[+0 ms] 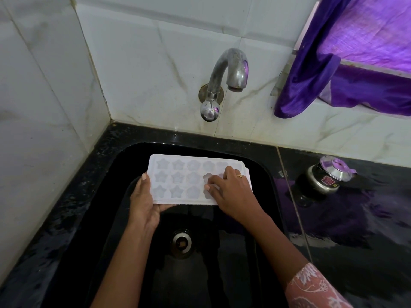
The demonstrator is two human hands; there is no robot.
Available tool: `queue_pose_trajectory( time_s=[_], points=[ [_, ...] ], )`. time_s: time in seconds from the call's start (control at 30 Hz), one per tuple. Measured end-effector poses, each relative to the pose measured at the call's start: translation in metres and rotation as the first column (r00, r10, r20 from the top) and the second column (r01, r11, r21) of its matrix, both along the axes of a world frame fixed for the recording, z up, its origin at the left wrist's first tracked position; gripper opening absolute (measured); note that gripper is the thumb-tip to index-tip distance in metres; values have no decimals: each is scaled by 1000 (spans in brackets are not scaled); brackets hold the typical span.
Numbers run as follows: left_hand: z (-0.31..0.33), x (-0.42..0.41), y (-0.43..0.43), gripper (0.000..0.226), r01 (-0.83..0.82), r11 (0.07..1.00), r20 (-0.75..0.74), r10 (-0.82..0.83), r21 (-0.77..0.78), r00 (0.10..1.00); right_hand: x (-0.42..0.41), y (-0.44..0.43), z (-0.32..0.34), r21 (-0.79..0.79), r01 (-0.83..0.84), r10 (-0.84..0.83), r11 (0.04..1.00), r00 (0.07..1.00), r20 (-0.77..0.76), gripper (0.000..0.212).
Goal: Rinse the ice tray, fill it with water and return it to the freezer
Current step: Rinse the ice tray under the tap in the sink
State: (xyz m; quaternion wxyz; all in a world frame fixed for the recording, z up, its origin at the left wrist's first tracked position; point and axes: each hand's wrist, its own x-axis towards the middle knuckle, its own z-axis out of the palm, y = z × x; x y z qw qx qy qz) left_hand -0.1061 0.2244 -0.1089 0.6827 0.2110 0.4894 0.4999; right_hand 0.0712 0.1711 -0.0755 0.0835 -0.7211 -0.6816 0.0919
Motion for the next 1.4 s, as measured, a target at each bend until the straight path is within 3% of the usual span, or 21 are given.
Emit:
queue_pose_trajectory(
  time_s=[0.37, 0.63, 0.83, 1.4],
  points=[
    [1, 0, 2, 38, 2, 1000, -12, -2, -3, 1000, -7, 3, 0, -2, 4, -4, 1000, 998, -68, 36],
    [1, 0, 2, 41, -3, 1000, 2, 3, -5, 1000, -4, 0, 7, 51, 13, -10, 999, 998, -61, 37],
    [2, 4, 1, 41, 24, 1000, 0, -24, 4, 1000, -21, 6, 5, 54, -106, 108, 993, 994, -25, 38],
    [1, 4, 3, 40, 40, 999, 8, -40, 9, 999, -19, 15, 2, 61, -73, 73, 995, 997, 7, 38]
  ],
)
